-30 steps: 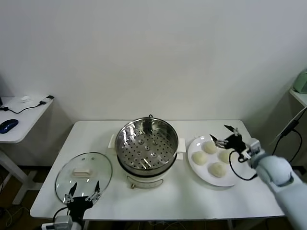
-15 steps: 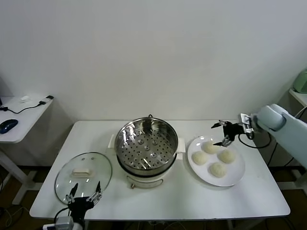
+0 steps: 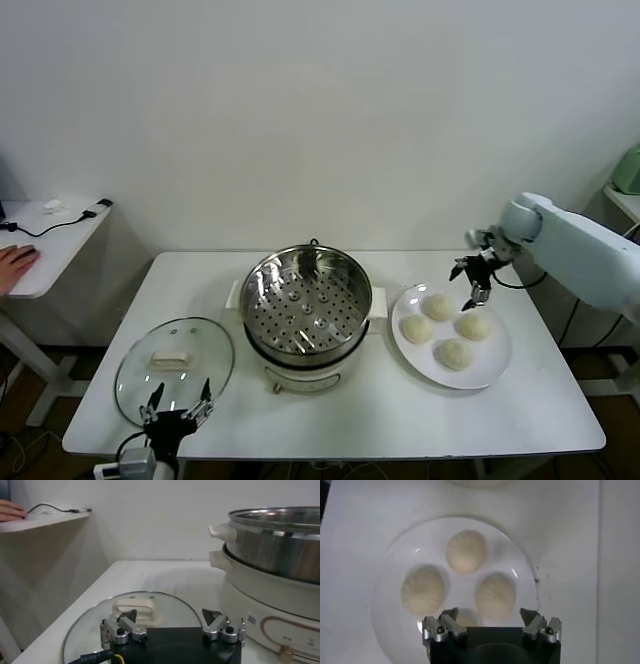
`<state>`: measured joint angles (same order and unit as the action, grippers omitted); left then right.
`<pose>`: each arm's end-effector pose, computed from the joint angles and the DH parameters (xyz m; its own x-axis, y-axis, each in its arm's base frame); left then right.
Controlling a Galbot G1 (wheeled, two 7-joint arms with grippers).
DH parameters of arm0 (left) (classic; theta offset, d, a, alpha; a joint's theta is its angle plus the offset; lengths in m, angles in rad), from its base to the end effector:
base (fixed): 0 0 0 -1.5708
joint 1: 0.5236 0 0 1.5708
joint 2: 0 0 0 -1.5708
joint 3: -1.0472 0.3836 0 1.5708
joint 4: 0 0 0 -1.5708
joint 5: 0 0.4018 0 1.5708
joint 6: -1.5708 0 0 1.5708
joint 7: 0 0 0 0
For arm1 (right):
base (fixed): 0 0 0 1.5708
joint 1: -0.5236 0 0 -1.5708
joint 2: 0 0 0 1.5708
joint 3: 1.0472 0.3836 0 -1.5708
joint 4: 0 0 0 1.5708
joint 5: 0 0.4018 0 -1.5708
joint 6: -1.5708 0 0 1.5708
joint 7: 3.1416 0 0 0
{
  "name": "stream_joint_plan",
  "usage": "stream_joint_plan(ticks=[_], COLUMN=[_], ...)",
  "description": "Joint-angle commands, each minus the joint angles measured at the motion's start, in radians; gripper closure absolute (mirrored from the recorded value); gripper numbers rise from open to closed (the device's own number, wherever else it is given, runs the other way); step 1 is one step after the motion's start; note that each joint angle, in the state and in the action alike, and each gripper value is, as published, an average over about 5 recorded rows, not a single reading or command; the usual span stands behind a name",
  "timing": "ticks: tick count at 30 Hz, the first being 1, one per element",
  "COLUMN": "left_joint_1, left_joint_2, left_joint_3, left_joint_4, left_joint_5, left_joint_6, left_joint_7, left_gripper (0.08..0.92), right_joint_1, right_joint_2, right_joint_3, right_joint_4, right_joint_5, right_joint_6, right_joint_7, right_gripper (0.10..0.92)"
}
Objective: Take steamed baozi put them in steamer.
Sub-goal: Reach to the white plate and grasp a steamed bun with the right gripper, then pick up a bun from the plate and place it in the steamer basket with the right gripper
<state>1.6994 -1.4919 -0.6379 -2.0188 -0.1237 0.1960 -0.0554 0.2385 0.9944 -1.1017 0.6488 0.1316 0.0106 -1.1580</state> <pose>0.1611 0.0577 -0.3818 -0.9170 -0.1216 0.3800 -0.1185 0.9924 0.0316 0.6893 -0.1803 -0.2158 -0.0891 -0.1112 0.9898 -0.9947 -0.0409 -0.0941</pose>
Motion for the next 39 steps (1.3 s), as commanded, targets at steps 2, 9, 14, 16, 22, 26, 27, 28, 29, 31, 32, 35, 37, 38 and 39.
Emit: stream_joint_plan(ticks=[2, 9, 14, 16, 22, 26, 27, 28, 29, 31, 32, 35, 37, 38, 39], left_joint_1=[-0.016, -0.02, -0.025, -0.025, -0.023, -0.024, -0.024, -0.023, -0.022, -0.019, -0.017, -0.013, -0.013, -0.012, -0.012], left_joint_2=[0.001, 0.004, 0.003, 0.003, 0.004, 0.002, 0.002, 0.002, 0.002, 0.001, 0.0, -0.003, -0.005, -0.006, -0.006], left_joint_3=[0.003, 0.009, 0.013, 0.014, 0.016, 0.017, 0.017, 0.017, 0.018, 0.019, 0.02, 0.022, 0.023, 0.024, 0.025], left_joint_4=[0.018, 0.026, 0.027, 0.024, 0.019, 0.017, 0.016, 0.015, 0.014, 0.01, 0.006, -0.004, -0.01, -0.013, -0.016], left_joint_5=[0.002, 0.001, 0.001, 0.001, 0.002, 0.005, 0.006, 0.008, 0.009, 0.012, 0.013, 0.013, 0.014, 0.015, 0.016], left_joint_6=[0.003, 0.003, 0.007, 0.01, 0.014, 0.016, 0.016, 0.016, 0.016, 0.015, 0.015, 0.014, 0.014, 0.014, 0.014], left_joint_7=[0.007, 0.007, 0.008, 0.008, 0.008, 0.008, 0.007, 0.007, 0.007, 0.007, 0.007, 0.006, 0.006, 0.006, 0.006], left_gripper=[0.177, 0.177, 0.177, 0.177, 0.177, 0.177, 0.177, 0.177, 0.177, 0.177, 0.177, 0.177, 0.177, 0.177, 0.177], right_joint_1=[-0.046, -0.086, -0.093, -0.095, -0.094, -0.086, -0.079, -0.07, -0.058, -0.022, 0.006, 0.112, 0.205, 0.264, 0.327], right_joint_2=[0.106, 0.143, 0.154, 0.153, 0.133, 0.112, 0.104, 0.094, 0.082, 0.051, 0.031, -0.027, -0.057, -0.068, -0.075], right_joint_3=[0.012, 0.073, 0.082, 0.081, 0.078, 0.079, 0.077, 0.072, 0.062, 0.027, 0.002, -0.088, -0.153, -0.189, -0.225], right_joint_4=[-0.137, -0.184, -0.202, -0.203, -0.177, -0.141, -0.127, -0.109, -0.088, -0.025, 0.016, 0.143, 0.223, 0.269, 0.314], right_joint_5=[-0.025, -0.037, -0.067, -0.076, -0.092, -0.067, -0.056, -0.045, -0.033, -0.003, 0.016, 0.08, 0.127, 0.158, 0.19], right_joint_6=[-0.022, -0.04, -0.053, -0.061, -0.076, -0.084, -0.086, -0.087, -0.087, -0.088, -0.088, -0.081, -0.064, -0.05, -0.032], right_joint_7=[0.03, 0.058, 0.062, 0.061, 0.056, 0.063, 0.064, 0.064, 0.062, 0.059, 0.056, 0.048, 0.043, 0.038, 0.033], right_gripper=[0.203, 0.203, 0.217, 0.236, 0.304, 0.35, 0.358, 0.363, 0.365, 0.37, 0.371, 0.372, 0.372, 0.372, 0.372])
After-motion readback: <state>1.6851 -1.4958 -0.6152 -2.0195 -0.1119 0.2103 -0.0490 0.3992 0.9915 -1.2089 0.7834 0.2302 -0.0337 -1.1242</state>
